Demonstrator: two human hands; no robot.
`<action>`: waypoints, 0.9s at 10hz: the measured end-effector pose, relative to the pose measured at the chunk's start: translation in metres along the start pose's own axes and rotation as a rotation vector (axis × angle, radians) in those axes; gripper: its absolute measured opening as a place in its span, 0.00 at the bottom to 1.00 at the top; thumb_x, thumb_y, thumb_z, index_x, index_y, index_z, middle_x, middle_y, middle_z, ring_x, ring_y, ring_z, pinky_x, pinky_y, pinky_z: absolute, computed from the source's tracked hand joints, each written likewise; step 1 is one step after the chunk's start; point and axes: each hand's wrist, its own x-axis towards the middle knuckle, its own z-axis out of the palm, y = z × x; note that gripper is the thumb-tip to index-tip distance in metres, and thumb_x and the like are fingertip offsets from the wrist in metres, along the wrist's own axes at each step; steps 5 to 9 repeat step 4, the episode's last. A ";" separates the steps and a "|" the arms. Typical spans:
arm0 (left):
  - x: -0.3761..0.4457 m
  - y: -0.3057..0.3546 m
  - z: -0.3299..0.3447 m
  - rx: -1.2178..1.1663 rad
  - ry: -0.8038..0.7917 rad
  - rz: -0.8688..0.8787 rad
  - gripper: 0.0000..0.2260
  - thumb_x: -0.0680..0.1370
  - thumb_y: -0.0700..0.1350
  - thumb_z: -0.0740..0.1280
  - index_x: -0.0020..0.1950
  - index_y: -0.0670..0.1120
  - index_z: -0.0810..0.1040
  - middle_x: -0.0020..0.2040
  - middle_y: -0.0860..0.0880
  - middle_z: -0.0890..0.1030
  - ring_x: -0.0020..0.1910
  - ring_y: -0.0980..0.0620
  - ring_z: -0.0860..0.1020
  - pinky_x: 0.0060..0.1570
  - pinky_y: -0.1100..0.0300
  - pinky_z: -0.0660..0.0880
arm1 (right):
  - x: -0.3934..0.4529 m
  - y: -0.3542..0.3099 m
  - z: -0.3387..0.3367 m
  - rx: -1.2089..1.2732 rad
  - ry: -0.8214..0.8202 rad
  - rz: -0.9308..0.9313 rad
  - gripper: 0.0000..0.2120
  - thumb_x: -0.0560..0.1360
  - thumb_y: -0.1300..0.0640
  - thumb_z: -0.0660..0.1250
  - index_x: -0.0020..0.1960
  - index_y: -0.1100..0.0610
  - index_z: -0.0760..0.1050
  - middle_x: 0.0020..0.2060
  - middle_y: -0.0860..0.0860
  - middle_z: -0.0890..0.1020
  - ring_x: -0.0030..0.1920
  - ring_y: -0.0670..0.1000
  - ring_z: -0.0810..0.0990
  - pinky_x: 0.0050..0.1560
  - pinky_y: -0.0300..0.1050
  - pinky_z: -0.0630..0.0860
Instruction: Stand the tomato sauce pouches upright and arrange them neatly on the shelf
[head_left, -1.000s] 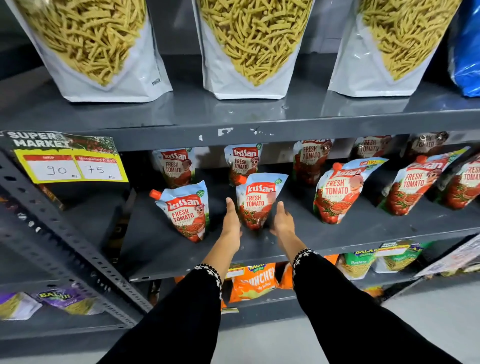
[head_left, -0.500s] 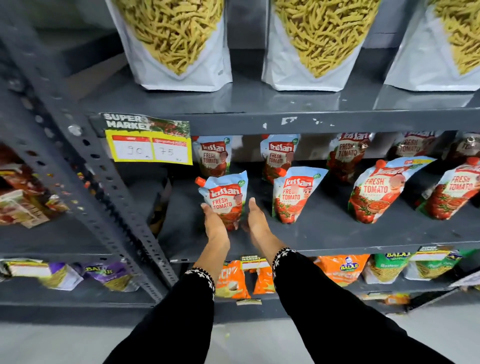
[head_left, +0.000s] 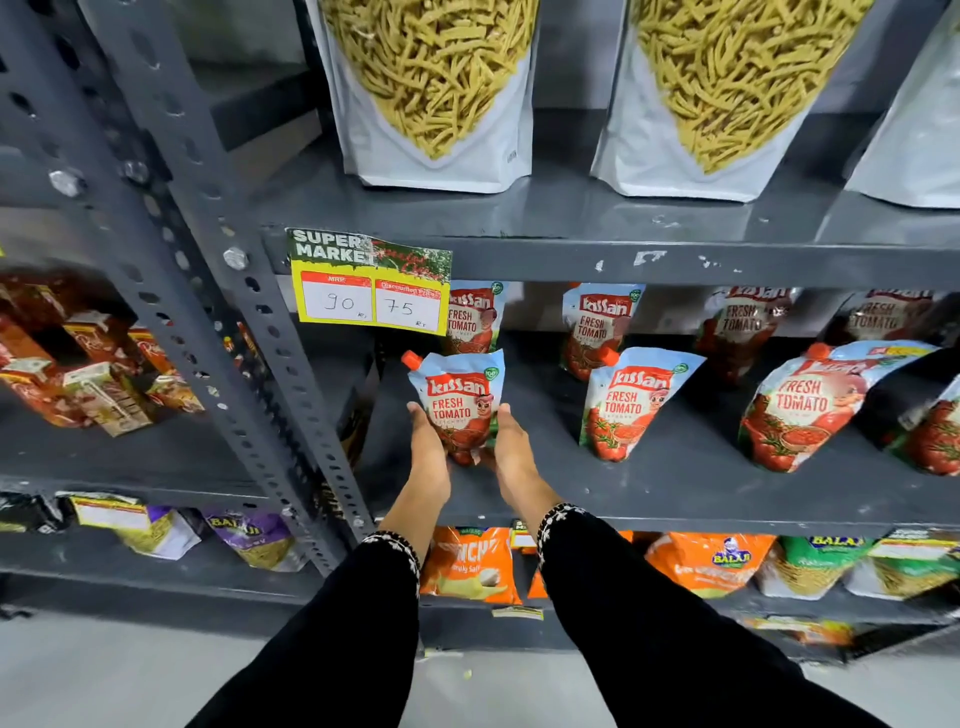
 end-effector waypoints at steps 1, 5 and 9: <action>0.001 0.001 0.001 -0.008 -0.008 0.007 0.29 0.81 0.59 0.43 0.70 0.42 0.69 0.69 0.40 0.73 0.65 0.42 0.74 0.58 0.55 0.69 | 0.003 0.001 -0.001 0.023 -0.017 0.010 0.20 0.80 0.44 0.50 0.42 0.51 0.76 0.56 0.63 0.82 0.58 0.62 0.80 0.63 0.58 0.76; 0.000 -0.005 -0.008 0.078 0.007 -0.023 0.31 0.80 0.62 0.44 0.74 0.43 0.63 0.75 0.45 0.65 0.75 0.44 0.62 0.73 0.52 0.58 | 0.002 0.002 -0.012 -0.034 -0.074 0.038 0.21 0.80 0.45 0.50 0.64 0.54 0.71 0.61 0.53 0.78 0.59 0.52 0.76 0.68 0.49 0.71; 0.000 -0.005 -0.008 0.078 0.007 -0.023 0.31 0.80 0.62 0.44 0.74 0.43 0.63 0.75 0.45 0.65 0.75 0.44 0.62 0.73 0.52 0.58 | 0.002 0.002 -0.012 -0.034 -0.074 0.038 0.21 0.80 0.45 0.50 0.64 0.54 0.71 0.61 0.53 0.78 0.59 0.52 0.76 0.68 0.49 0.71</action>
